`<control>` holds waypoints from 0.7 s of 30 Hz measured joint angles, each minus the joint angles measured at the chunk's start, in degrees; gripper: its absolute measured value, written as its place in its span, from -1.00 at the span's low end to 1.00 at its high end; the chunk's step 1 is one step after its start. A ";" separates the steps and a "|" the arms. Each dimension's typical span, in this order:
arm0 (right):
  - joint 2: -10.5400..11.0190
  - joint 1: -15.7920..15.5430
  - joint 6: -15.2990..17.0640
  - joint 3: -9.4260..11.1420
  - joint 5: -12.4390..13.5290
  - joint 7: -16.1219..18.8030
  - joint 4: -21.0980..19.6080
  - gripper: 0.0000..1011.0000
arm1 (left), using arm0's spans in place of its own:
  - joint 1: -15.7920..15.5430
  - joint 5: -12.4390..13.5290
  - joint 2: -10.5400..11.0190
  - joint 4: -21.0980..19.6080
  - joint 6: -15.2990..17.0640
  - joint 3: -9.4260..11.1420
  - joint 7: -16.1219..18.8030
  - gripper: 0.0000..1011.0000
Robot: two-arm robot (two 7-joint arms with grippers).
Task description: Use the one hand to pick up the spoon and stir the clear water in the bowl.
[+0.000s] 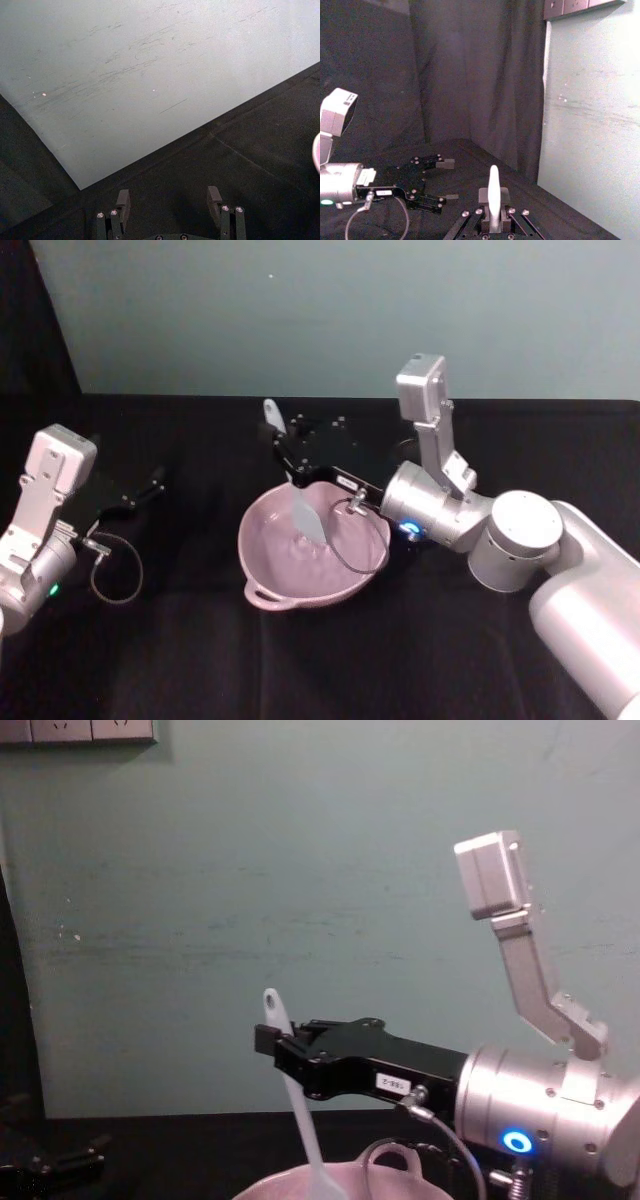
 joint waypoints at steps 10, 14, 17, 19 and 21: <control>3.64 -3.56 2.58 1.82 0.75 0.15 -6.14 -0.76 | 0.00 0.00 0.00 0.00 0.00 0.00 0.00 1.00; 4.79 -4.84 4.32 2.24 2.55 1.36 -8.63 -0.76 | 0.00 0.00 0.00 0.00 0.00 0.00 0.00 1.00; 5.14 -5.22 5.15 2.51 3.98 2.03 -9.71 -0.76 | 0.00 0.00 0.00 0.00 0.00 0.00 0.00 1.00; 5.32 -5.29 5.57 2.73 4.94 2.20 -10.42 -0.76 | 0.00 0.00 0.00 0.00 0.00 0.00 0.00 1.00; 5.42 -5.30 5.73 2.91 5.49 2.19 -10.89 -0.76 | 0.00 0.00 0.00 0.00 0.00 0.00 0.00 1.00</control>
